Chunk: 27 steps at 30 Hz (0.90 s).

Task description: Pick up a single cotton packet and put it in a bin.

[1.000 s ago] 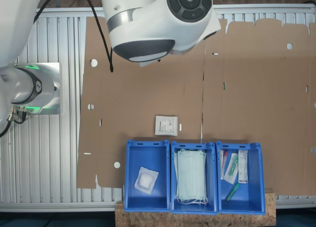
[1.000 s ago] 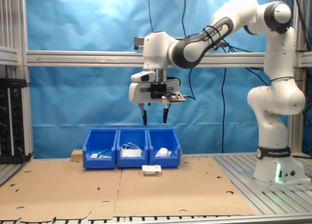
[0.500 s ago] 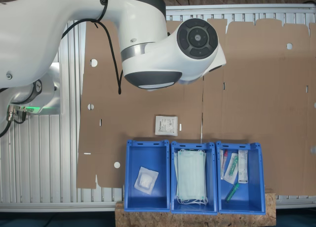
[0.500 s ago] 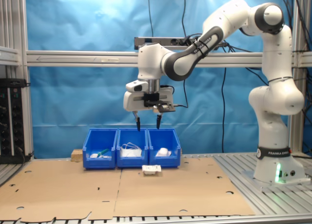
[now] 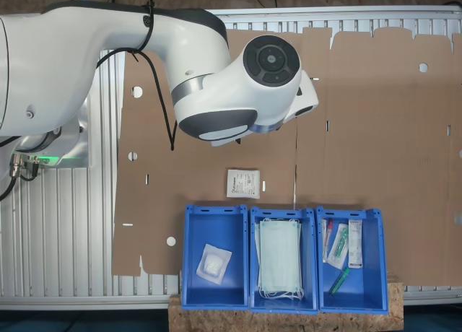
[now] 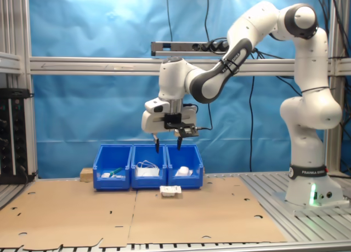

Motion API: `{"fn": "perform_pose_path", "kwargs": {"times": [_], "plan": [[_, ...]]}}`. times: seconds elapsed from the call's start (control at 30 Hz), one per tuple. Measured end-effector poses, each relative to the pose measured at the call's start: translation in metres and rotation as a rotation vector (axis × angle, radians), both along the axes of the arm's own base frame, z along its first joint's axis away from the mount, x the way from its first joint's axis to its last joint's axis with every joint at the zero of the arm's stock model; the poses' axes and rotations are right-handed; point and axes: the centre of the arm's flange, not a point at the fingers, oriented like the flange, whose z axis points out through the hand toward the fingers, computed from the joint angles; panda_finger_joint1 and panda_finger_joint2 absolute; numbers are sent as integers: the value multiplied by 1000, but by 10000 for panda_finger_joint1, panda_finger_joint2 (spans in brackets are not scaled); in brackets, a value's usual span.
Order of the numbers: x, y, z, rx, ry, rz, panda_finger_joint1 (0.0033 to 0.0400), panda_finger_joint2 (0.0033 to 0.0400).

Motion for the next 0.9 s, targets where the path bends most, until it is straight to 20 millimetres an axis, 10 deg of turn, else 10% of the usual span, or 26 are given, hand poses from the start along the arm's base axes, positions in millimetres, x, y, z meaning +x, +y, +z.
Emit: {"fn": "perform_pose_path", "kwargs": {"times": [0.9], "plan": [[-6, -41, -35, -38, -53, -86, 400, 400]]}}
